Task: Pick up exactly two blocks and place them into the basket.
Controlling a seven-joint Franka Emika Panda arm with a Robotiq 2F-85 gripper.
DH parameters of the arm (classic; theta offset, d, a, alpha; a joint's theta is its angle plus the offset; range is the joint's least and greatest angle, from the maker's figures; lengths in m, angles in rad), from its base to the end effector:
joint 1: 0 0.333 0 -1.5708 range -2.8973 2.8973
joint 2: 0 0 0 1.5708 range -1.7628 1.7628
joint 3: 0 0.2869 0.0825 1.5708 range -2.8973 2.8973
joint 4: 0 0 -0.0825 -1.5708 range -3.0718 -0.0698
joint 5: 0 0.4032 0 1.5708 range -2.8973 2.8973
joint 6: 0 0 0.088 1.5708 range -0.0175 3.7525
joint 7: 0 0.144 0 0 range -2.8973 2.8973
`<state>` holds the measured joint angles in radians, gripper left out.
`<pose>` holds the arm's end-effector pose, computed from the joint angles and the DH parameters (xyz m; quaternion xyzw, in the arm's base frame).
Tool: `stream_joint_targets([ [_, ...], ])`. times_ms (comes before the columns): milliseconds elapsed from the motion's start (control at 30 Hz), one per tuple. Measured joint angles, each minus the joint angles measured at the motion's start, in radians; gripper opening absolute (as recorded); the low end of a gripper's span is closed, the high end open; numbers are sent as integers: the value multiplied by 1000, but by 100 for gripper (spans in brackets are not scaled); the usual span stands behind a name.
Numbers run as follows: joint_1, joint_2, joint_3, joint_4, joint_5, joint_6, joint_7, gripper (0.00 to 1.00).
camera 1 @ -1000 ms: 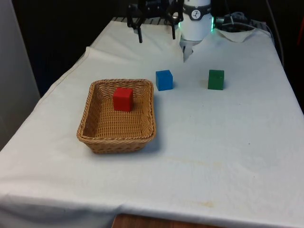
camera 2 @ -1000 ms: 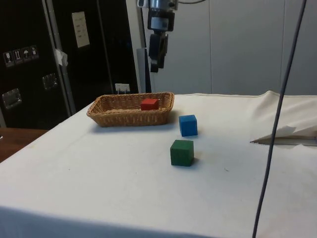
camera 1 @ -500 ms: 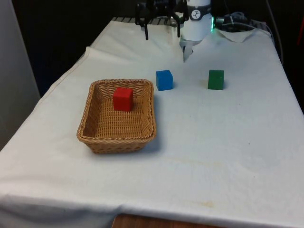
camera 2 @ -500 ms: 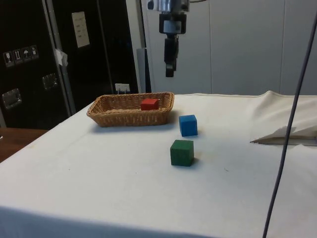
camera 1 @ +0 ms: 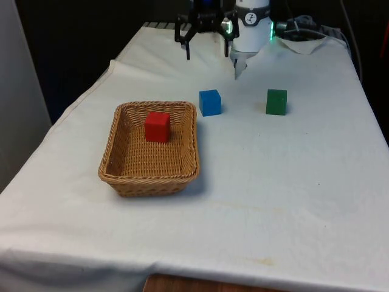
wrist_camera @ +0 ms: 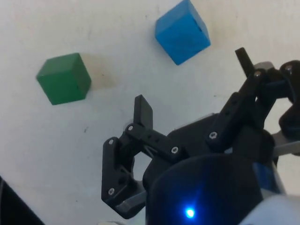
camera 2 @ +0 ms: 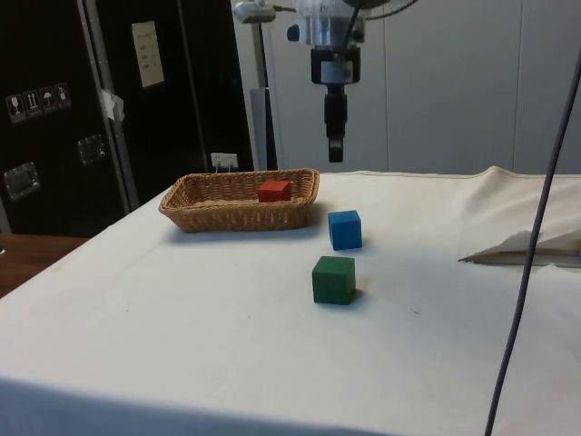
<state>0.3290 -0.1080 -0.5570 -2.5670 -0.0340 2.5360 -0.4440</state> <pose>0.4561 -0.0984 0.2221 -0.9919 -0.1217 -0.0351 0.0073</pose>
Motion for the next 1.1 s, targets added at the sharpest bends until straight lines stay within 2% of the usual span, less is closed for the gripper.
stream_joint_targets([
  [267,0,61,-5,-16,0,47,-27,100],
  [533,1,105,11,-31,5,92,-30,100],
  [767,1,153,41,-41,27,130,-25,100],
  [967,1,219,80,-41,69,178,-23,100],
  [1100,1,245,95,-38,88,194,-22,100],
])
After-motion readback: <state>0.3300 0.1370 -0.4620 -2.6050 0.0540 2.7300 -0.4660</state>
